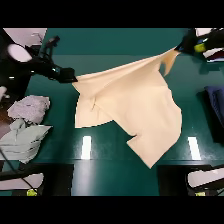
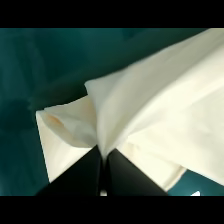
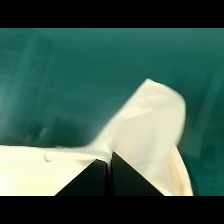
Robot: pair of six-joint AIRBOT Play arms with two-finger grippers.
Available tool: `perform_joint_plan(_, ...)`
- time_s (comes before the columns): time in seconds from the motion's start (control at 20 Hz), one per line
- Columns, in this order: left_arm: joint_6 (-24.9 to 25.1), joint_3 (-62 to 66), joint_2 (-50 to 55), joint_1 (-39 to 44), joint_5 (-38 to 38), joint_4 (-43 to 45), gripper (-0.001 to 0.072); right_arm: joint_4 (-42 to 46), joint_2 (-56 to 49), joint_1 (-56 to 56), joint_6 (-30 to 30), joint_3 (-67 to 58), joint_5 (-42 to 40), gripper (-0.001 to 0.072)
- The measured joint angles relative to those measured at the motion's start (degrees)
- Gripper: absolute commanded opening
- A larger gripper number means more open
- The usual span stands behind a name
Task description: Fold the shirts.
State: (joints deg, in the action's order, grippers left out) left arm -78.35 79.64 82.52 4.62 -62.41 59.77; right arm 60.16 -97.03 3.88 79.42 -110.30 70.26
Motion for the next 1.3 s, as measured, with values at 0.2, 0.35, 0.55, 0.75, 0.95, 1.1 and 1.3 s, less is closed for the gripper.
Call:
perform_joint_plan(0.2, 0.5, -0.7, 4.6, -0.1, 9.4, 0.2, 0.0617, 1.4, -4.8, -0.1, 2.0, 0.0, -5.1, 0.0468)
perform_joint_plan(0.35, 0.4, 0.7, 5.7, -0.9, 11.9, 0.0, 0.0605, -1.1, -5.8, -1.7, 3.1, 0.0, -7.0, 0.0429)
perform_joint_plan(0.55, 0.2, 6.0, 5.9, -4.9, 4.9, 0.1, 0.0604, -4.5, -4.0, -5.2, 2.4, 0.0, -1.6, 0.0355)
perform_joint_plan(0.75, -0.1, 5.8, 3.6, -9.7, -7.4, 0.3, 0.0604, -5.4, 0.9, -8.5, -1.4, 4.9, 9.7, 0.0334)
perform_joint_plan(0.95, 0.1, -7.1, -4.1, -11.5, -11.3, 0.0, 0.0604, -5.8, 8.9, -10.1, -3.5, 17.4, 15.2, 0.0303)
perform_joint_plan(1.1, 0.4, -20.5, -10.3, -11.9, -9.6, -1.0, 0.0604, -6.1, 15.3, -10.4, -5.0, 27.7, 16.2, 0.0303)
perform_joint_plan(1.3, 2.1, -34.9, -14.2, -12.1, -6.6, -5.0, 0.0604, -6.1, 22.3, -10.5, -6.0, 38.3, 13.6, 0.0303)
